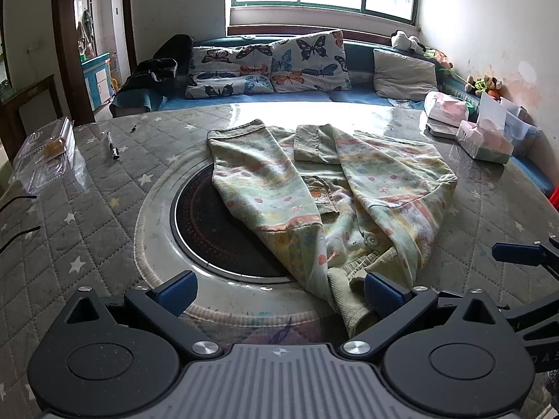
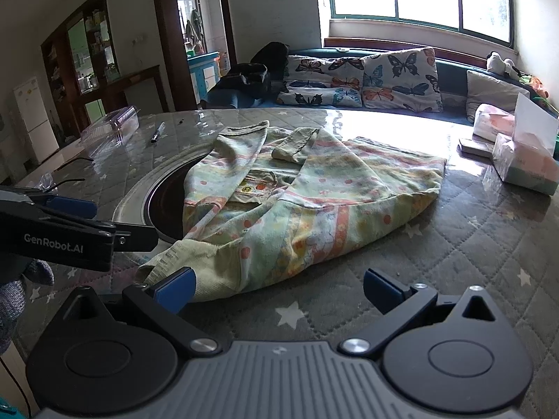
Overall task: Fold clothes
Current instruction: 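Move both grippers toward the crumpled pastel patterned shirt, then grasp the shirt edge with the right gripper and lift it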
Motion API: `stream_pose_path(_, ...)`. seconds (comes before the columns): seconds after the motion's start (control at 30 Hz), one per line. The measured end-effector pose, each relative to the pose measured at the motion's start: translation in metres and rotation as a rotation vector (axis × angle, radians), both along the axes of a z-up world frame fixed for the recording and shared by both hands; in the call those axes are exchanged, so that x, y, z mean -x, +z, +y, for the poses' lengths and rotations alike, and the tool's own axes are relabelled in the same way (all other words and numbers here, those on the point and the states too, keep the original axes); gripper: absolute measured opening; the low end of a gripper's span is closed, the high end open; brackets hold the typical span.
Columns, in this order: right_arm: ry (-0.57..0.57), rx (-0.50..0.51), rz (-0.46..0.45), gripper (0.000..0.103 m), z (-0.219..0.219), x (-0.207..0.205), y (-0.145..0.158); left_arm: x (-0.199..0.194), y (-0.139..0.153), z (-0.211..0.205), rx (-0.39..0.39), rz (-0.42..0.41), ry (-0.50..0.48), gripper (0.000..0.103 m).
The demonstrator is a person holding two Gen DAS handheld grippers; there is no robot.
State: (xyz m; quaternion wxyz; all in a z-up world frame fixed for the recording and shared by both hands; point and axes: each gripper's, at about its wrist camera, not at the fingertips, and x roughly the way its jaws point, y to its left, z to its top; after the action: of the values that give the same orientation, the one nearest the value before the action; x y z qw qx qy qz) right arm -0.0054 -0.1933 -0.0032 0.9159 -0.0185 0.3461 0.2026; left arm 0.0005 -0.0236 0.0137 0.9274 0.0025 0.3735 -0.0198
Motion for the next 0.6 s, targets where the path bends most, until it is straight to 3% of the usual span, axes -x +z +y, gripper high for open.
stream_pose_path(0.47, -0.013, 0.017, -0.003, 0.102, -0.004, -0.039, 0.005, -0.037, -0.001, -0.001, -0.029, -0.014, -0.007, 0.102)
stream_pose_path(0.6, -0.025, 0.027, -0.010, 0.096, -0.008, -0.063, 0.011, -0.053, 0.000, -0.002, -0.028, -0.022, -0.016, 0.098)
